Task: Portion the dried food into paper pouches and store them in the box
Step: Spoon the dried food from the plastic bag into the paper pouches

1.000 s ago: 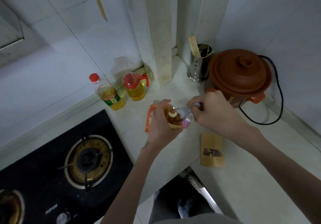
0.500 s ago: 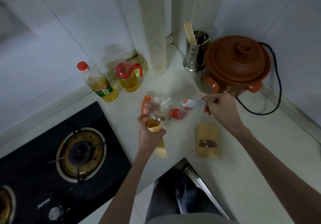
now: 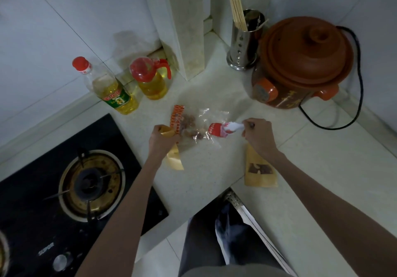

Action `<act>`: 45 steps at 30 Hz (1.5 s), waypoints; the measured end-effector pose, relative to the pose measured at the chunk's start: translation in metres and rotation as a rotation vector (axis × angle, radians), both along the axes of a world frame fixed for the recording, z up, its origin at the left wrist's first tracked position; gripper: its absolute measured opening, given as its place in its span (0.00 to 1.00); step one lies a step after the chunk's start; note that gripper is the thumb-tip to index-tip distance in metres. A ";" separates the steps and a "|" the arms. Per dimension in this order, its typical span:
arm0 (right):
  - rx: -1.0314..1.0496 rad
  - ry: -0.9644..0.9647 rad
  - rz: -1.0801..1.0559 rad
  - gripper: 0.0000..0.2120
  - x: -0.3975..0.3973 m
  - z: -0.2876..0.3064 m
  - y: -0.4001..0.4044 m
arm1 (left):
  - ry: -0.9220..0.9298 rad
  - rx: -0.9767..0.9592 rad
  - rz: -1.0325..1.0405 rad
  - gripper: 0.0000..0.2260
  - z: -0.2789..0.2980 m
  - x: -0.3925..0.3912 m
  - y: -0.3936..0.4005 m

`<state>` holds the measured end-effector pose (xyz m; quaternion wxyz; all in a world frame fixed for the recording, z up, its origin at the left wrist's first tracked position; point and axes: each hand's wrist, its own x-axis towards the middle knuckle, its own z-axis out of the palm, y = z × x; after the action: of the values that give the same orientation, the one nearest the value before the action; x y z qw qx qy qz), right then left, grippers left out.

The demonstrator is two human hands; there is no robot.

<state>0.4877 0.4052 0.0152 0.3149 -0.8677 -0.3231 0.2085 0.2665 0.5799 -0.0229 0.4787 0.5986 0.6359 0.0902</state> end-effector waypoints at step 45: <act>-0.017 0.512 -0.173 0.14 -0.034 -0.064 0.102 | -0.164 -0.220 -0.094 0.19 -0.040 0.027 0.018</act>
<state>0.4536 0.5071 -0.0491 0.3957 -0.8137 -0.1559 0.3963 0.2933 0.5977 -0.0634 0.5953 0.5623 0.5721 0.0462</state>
